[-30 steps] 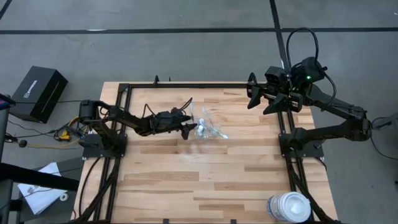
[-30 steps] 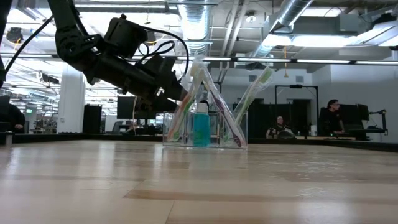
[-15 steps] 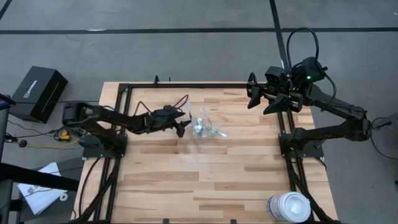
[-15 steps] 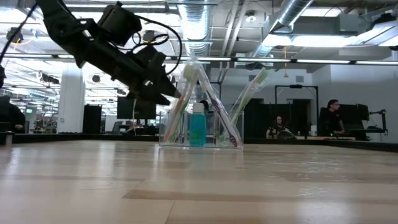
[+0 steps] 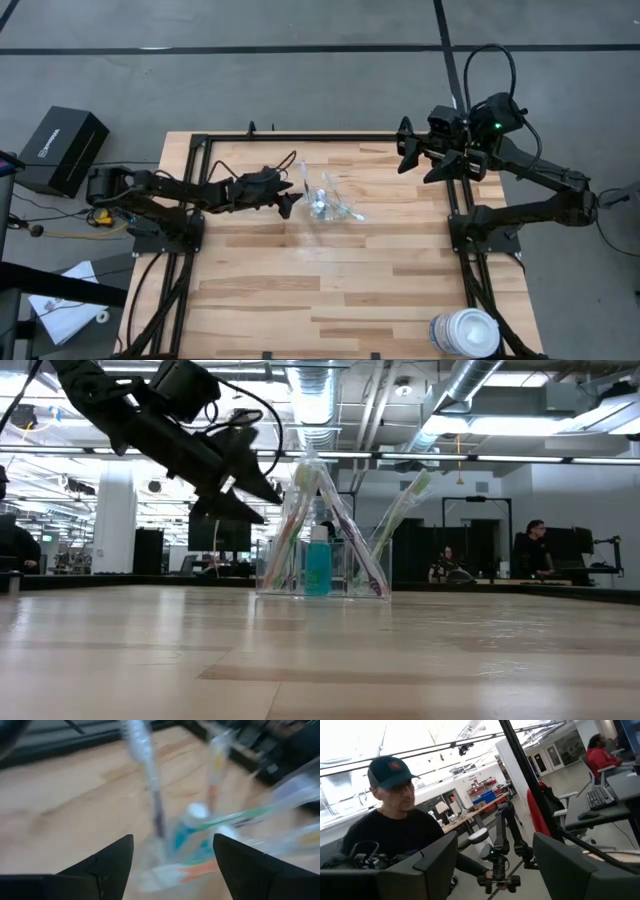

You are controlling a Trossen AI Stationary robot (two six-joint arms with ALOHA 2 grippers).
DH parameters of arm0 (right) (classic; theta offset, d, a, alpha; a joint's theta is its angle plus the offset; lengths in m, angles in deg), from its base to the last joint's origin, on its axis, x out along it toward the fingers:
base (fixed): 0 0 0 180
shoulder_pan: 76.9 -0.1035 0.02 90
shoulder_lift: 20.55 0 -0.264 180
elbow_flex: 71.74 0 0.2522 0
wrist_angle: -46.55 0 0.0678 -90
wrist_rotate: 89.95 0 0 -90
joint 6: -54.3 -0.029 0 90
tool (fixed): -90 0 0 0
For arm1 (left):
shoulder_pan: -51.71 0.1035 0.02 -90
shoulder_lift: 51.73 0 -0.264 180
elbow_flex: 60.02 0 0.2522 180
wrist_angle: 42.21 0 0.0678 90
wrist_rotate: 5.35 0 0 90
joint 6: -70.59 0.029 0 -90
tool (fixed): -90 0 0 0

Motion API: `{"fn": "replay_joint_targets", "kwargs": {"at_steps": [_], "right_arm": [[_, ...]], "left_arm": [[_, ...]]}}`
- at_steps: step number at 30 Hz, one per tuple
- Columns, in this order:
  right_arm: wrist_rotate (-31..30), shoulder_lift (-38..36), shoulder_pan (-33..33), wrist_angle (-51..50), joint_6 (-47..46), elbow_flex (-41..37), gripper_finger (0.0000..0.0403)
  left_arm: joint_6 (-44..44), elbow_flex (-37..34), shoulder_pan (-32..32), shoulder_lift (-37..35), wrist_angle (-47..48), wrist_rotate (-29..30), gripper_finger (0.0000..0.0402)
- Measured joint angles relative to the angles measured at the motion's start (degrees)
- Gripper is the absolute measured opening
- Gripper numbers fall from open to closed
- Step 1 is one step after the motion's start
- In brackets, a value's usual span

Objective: Pick & Place toothbrushing station
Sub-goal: Return to Home Position

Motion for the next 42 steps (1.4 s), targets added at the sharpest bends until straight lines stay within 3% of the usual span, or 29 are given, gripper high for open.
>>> {"fn": "replay_joint_targets", "kwargs": {"at_steps": [4,9,18,24,26,30,32,35,38,40,42], "right_arm": [[-1.43,0.00,-0.35,3.90,0.04,0.00,0.0249],[-6.99,-0.51,-1.27,6.94,2.98,-0.01,0.0249],[-17.68,-4.91,0.09,6.44,8.75,0.00,0.0249],[-12.84,-8.08,1.10,-11.52,10.04,0.01,0.0249],[-15.59,-8.84,-0.70,-18.31,10.35,-0.07,0.0249],[-26.27,-8.34,-6.50,-18.30,13.10,-0.02,0.0249],[-28.83,-8.15,-8.15,-16.43,13.35,-0.02,0.0249],[-26.12,-7.88,-9.61,-17.35,12.11,0.07,0.0249],[-27.10,-8.15,-12.19,-13.70,22.07,-0.25,0.0249],[-27.00,-8.75,-16.02,-9.77,31.22,0.18,0.0249],[-27.64,-10.08,-19.16,-13.29,38.16,0.21,0.0249]], "left_arm": [[-6.16,0.00,-0.25,-2.89,-1.70,-4.31,0.0269],[-7.91,0.04,-0.97,-8.36,-5.15,-6.40,0.0269],[-8.08,0.11,-3.46,-26.59,-6.60,-7.70,0.0232],[-6.55,0.11,-3.56,-38.32,-6.56,-7.69,0.0202],[-5.09,0.11,-3.56,-41.66,-6.42,-8.59,0.0195],[-3.48,0.13,-3.56,-47.23,-6.47,-10.69,0.0185],[-3.33,0.13,-3.56,-49.48,-6.44,-12.67,0.0183],[-3.87,0.13,-3.56,-51.50,-6.29,-18.03,0.0182],[-8.80,0.11,-3.56,-52.35,-6.16,-22.45,0.0184],[-9.41,0.09,-3.54,-52.84,-8.38,-29.51,0.0184],[-9.24,0.24,-3.56,-53.30,-12.75,-39.80,0.0182]]}}
